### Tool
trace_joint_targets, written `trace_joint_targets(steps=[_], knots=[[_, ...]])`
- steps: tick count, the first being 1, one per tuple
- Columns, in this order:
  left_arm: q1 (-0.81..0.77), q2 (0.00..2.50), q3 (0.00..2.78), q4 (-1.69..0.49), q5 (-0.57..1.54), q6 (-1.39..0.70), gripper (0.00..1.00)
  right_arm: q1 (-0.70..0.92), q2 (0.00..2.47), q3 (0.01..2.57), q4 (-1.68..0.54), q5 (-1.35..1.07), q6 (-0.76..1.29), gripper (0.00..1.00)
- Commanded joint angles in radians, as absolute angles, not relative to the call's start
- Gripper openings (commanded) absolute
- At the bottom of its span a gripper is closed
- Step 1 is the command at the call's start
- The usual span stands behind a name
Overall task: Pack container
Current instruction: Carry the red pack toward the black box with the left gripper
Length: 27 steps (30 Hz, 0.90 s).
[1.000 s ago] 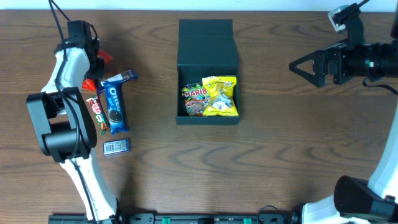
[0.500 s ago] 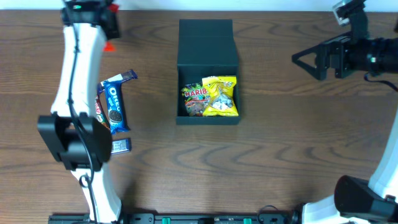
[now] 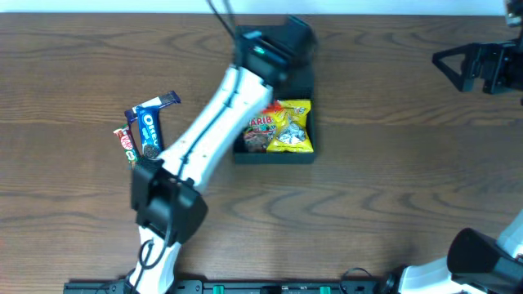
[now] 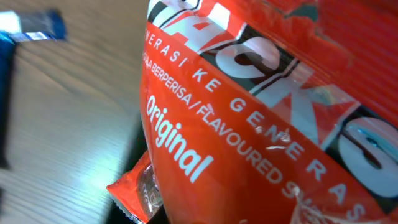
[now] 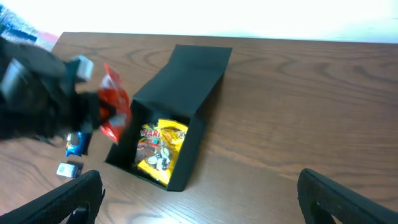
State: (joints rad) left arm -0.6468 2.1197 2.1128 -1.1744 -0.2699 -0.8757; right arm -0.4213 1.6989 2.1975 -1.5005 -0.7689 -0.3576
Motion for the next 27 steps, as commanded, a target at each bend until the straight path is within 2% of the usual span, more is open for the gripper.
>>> trace_joint_targets(steps=[1,13,25,26,27], knots=[[-0.684,2.173,2.103,-1.182,-0.322,-0.970,0.06,-0.437,1.702,2.195,-1.504,-0.786,-0.349,0.99],[-0.691,2.300,2.103,-1.291,-0.295,-1.006,0.06,-0.438,1.702,2.195,-1.509,-0.786,-0.348,0.99],[-0.672,2.331,2.103,-1.331,-0.292,-0.938,0.06,-0.438,1.702,2.195,-1.511,-0.786,-0.348,0.99],[-0.672,2.331,2.103,-1.331,-0.292,-0.938,0.12,-0.438,1.702,2.195,-1.511,-0.786,-0.348,0.99],[-0.670,2.331,2.103,-1.331,-0.291,-0.935,0.26,-0.438,1.702,2.195,-1.511,-0.786,-0.348,0.99]])
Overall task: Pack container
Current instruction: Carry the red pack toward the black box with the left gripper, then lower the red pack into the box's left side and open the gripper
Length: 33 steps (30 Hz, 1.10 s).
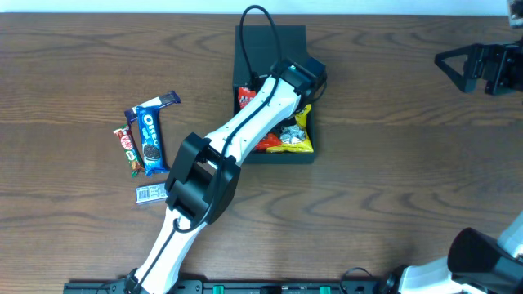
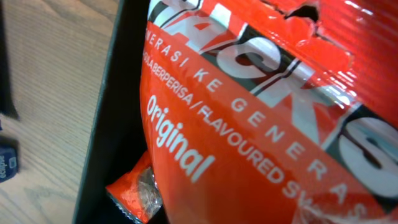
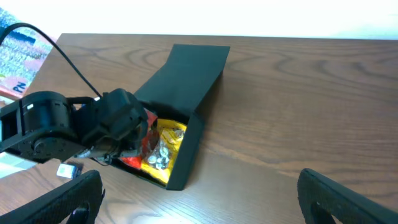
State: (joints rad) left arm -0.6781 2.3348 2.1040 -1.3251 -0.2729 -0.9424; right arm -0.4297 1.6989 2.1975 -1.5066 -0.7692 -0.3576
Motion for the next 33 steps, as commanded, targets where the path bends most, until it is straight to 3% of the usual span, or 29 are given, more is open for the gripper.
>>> trace_joint_targets(steps=[1,3,4,14,18,20,21,33], knots=[[-0.670,2.331,2.103,-1.330,-0.291,-0.922,0.45,-0.438,1.702,2.195,-1.511,-0.786,-0.348,0.99],[-0.670,2.331,2.103,-1.330,-0.291,-0.896,0.80,-0.438,1.702,2.195,-1.511,-0.786,-0.348,0.99],[-0.670,2.331,2.104,-1.330,-0.291,-0.877,0.88,-0.438,1.702,2.195,-1.511,-0.786,-0.348,0.99],[-0.671,2.292,2.257,-1.335,-0.292,-0.709,0.79,-0.438,1.702,2.195,-1.510,-0.786,-0.348,0.99],[-0.673,2.254,2.341,-1.335,-0.295,-0.678,0.70,-0.438,1.702,2.195,-1.510,-0.786,-0.348,0.99],[-0.673,2.247,2.347,-1.335,-0.295,-0.672,0.18,-0.438,1.702,2.195,-1.510,-0.786,-0.348,0.99],[-0.673,2.249,2.344,-1.335,-0.293,-0.672,0.07,-0.438,1.702,2.195,-1.510,-0.786,-0.348,0.99],[-0.654,2.335,2.085,-1.200,-0.236,-0.672,0.06,-0.438,1.702,2.195,-1.511,-0.786,-0.356,0.99]])
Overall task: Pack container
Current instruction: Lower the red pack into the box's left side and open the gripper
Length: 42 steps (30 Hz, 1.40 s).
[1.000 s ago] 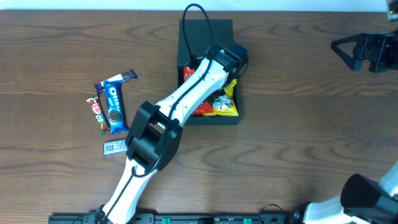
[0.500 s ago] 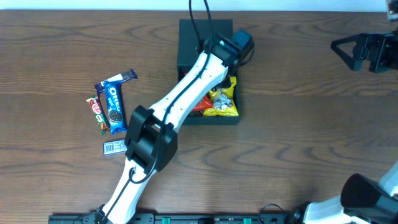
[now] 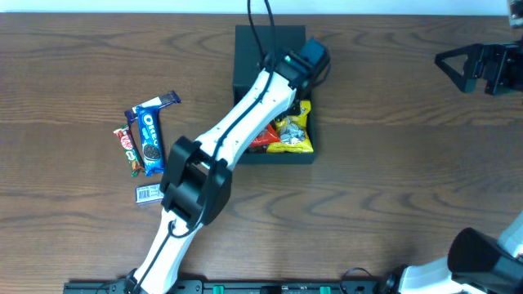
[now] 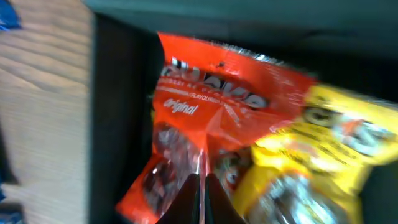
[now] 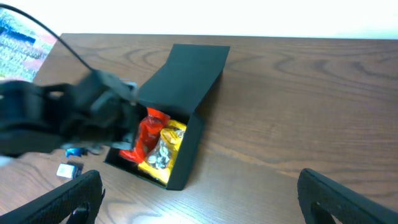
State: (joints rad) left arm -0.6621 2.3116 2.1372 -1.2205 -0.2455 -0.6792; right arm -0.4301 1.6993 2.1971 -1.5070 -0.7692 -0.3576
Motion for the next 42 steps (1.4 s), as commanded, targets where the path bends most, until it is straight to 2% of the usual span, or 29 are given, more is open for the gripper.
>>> trace_joint_targets(steps=[1,7,17,29,34,42], knots=[[-0.653,2.335,2.067,-1.186,-0.229,-0.665,0.06,-0.438,1.702,2.195,-1.511,-0.786,-0.356,0.99],[-0.653,2.335,1.964,-1.093,-0.154,-0.629,0.06,-0.438,1.702,2.195,-1.510,-0.786,-0.364,0.99],[-0.653,2.334,1.877,-1.065,-0.126,-0.575,0.06,-0.438,1.702,2.195,-1.510,-0.786,-0.375,0.99],[-0.617,2.258,2.183,-1.195,-0.126,-0.534,0.06,-0.438,1.702,2.195,-1.507,-0.786,-0.375,0.99],[-0.622,2.251,2.171,-1.251,0.024,-0.522,0.06,-0.438,1.702,2.195,-1.507,-0.786,-0.375,0.99],[-0.635,2.251,2.053,-1.130,0.215,-0.395,0.06,-0.438,1.702,2.195,-1.506,-0.786,-0.391,0.99]])
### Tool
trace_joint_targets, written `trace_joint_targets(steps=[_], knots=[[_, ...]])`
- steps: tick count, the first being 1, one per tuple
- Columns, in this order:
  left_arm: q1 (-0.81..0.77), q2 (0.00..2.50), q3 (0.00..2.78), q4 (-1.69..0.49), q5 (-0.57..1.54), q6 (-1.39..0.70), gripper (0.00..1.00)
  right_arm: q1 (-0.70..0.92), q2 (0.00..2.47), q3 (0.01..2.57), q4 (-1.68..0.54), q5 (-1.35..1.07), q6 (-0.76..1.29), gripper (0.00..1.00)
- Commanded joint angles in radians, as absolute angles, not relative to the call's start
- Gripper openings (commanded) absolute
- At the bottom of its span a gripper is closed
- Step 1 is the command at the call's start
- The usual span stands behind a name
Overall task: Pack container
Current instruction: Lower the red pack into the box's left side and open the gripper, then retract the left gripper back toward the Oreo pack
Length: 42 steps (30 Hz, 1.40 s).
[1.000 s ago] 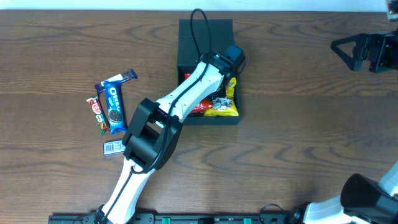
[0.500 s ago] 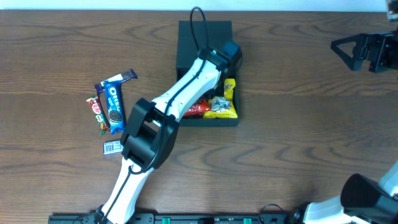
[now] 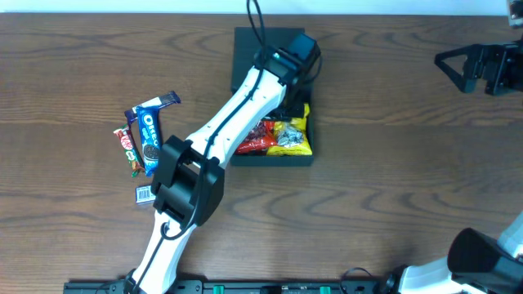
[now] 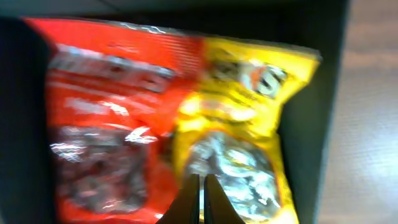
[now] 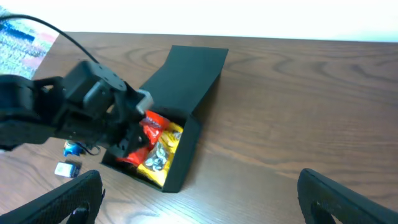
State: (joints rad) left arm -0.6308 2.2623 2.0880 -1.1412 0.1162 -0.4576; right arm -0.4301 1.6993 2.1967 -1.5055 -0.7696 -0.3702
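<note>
The black box [image 3: 245, 90] stands at the table's middle back. Inside it a red snack bag [image 4: 106, 112] lies beside a yellow candy bag [image 4: 242, 118]; the same two bags are in the right wrist view, red bag [image 5: 149, 134] and yellow bag [image 5: 163, 155]. My left gripper [image 4: 200, 198] hangs above the seam between the bags, shut with nothing in it; from overhead its wrist [image 3: 292, 51] covers the box's far part. My right gripper [image 5: 199, 202] stays far off at the table's right back, open and empty.
An Oreo pack [image 3: 149, 131], a red chocolate bar [image 3: 127, 145] and a small white packet [image 3: 145, 194] lie on the wood to the left of the box. The box's lid [image 5: 186, 71] sticks out behind it. My left arm [image 3: 221, 131] stretches diagonally across the table.
My left gripper, still shut and empty, now looks down on both bags instead of mainly the red one. The red bag lies flatter beside the yellow bag.
At first my left gripper held the red bag over the box, beside the yellow bag. It then had the bag down inside the box. After that the bag lay free in the box with the gripper shut above it, as now.
</note>
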Motion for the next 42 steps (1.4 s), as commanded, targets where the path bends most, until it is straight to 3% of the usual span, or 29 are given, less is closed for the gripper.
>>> trace_joint_targets(steps=[1,16,27,30,37,42], knots=[[-0.635,2.251,2.038,-1.122,0.215,-0.392,0.06,-0.438,1.702,2.195,-1.506,-0.786,-0.390,0.99],[-0.643,2.253,1.814,-0.995,0.306,-0.310,0.06,-0.438,1.702,2.195,-1.503,-0.786,-0.390,0.99],[-0.626,2.220,1.956,-1.032,0.301,-0.285,0.06,-0.438,1.702,2.195,-1.504,-0.786,-0.390,0.99],[-0.627,2.182,2.047,-1.063,0.207,-0.284,0.06,-0.438,1.702,2.195,-1.504,-0.786,-0.390,0.99],[-0.535,2.034,2.104,-1.200,-0.223,-0.284,0.06,-0.438,1.702,2.195,-1.505,-0.786,-0.391,0.99],[-0.350,2.014,2.104,-1.338,-0.221,-0.317,0.06,-0.438,1.702,2.195,-1.504,-0.787,-0.398,0.99]])
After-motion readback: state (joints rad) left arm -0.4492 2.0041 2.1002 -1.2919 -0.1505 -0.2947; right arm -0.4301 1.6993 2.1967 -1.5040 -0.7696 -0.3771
